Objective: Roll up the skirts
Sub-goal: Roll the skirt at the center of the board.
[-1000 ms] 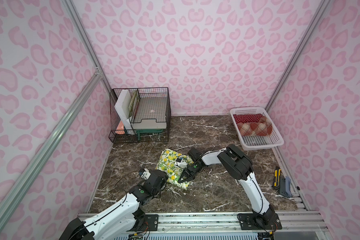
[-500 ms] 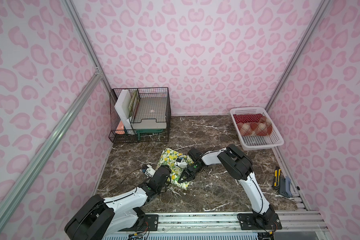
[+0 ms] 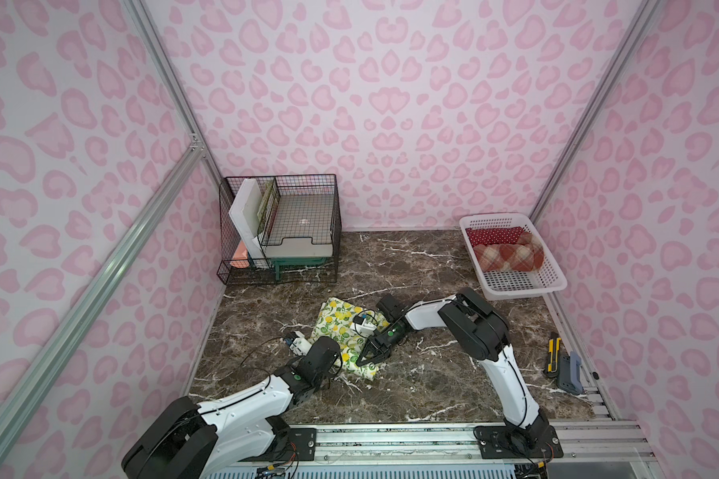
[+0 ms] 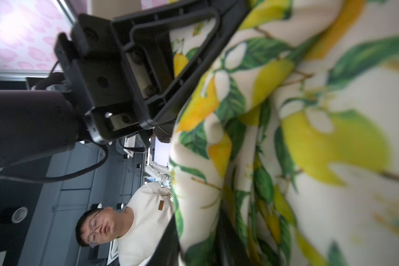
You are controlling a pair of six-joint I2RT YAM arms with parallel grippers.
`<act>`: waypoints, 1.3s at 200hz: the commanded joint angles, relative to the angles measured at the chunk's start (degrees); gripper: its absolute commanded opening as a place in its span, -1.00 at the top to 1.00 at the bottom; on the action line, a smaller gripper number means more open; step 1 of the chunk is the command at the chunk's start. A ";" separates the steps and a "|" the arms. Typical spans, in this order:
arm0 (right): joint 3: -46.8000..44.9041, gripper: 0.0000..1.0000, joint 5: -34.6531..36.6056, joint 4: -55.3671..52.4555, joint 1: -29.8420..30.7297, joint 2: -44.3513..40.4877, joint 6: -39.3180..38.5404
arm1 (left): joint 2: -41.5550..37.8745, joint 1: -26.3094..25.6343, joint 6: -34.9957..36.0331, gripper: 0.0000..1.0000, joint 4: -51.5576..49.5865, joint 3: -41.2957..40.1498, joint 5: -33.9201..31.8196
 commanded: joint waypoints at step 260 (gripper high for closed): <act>-14.69 0.05 64.43 7.73 24.52 -29.06 -0.36 | -6.63 0.15 2.36 1.00 -16.11 0.49 0.82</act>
